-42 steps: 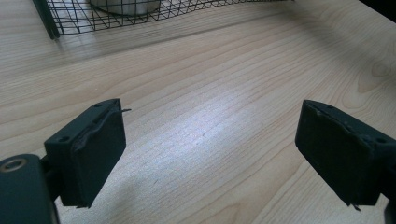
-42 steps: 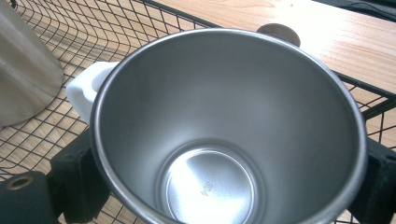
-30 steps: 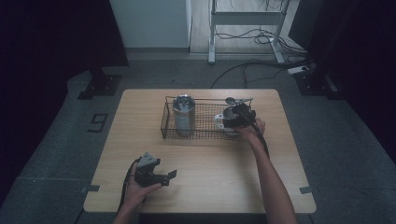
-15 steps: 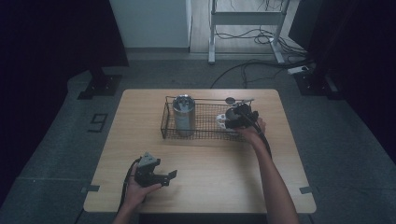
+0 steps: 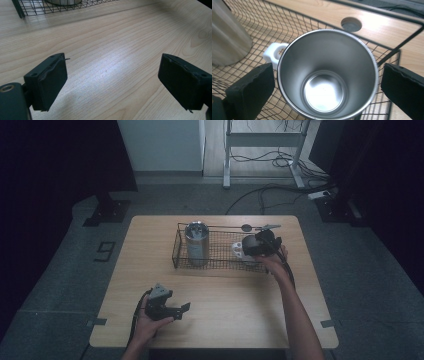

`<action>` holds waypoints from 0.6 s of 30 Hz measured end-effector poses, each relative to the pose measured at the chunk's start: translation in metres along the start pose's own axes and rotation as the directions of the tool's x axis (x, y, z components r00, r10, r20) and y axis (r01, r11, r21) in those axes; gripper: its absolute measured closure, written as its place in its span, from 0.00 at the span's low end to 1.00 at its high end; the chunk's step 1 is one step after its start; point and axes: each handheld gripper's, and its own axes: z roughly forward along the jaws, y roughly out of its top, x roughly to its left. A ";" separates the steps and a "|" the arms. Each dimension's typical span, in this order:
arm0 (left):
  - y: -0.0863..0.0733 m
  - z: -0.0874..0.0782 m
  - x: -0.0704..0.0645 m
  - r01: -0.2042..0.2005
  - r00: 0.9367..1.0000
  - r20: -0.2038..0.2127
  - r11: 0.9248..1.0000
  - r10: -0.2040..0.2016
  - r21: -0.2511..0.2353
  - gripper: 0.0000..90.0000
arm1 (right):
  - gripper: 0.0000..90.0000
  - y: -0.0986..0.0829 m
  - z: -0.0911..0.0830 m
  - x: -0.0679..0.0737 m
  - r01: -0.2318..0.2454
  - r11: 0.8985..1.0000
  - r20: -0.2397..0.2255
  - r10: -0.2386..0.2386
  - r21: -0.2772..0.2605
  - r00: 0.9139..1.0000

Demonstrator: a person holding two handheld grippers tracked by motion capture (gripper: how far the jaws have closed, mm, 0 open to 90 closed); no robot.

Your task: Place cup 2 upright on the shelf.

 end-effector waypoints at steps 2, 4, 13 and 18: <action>0.000 0.000 0.000 0.002 1.000 0.001 1.000 -0.002 -0.002 0.10 | 0.00 0.001 -0.004 0.000 -0.003 1.000 0.003 0.003 -0.017 1.000; 0.000 -0.001 0.000 0.002 1.000 0.001 1.000 -0.002 -0.002 0.10 | 0.00 0.001 -0.008 0.000 -0.004 0.999 0.003 0.004 -0.033 1.000; 0.000 -0.001 0.000 0.002 1.000 -0.001 1.000 -0.002 -0.004 0.10 | 0.00 0.001 -0.023 0.005 0.000 0.996 0.004 0.000 -0.094 1.000; 0.000 -0.001 0.000 0.001 1.000 -0.001 1.000 -0.001 -0.002 0.10 | 0.01 -0.008 -0.028 0.005 -0.013 0.992 -0.008 0.012 -0.124 1.000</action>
